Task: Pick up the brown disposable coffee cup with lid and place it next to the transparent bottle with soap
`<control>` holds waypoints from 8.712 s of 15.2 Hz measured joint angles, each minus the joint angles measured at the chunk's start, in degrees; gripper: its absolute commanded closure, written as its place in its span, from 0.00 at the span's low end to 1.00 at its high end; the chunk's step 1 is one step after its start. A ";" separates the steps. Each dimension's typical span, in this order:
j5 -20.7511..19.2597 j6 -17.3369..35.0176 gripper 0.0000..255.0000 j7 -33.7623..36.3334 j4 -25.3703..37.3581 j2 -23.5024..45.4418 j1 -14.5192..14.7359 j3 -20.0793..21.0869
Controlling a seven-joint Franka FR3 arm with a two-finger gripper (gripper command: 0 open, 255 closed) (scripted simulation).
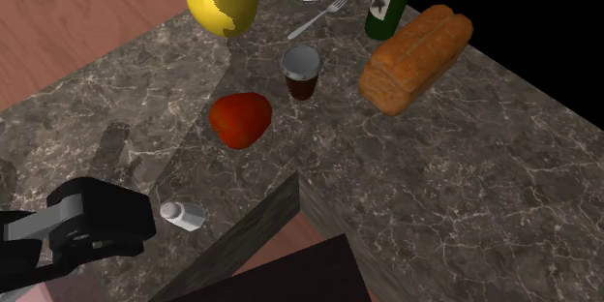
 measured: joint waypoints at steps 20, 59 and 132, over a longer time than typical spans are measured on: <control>-7.14 18.05 0.00 -31.33 6.41 26.81 -0.38 -18.78; 8.07 26.24 1.00 -61.42 36.68 70.65 -6.35 -23.80; -3.75 0.44 1.00 -31.99 32.33 35.40 8.58 -14.59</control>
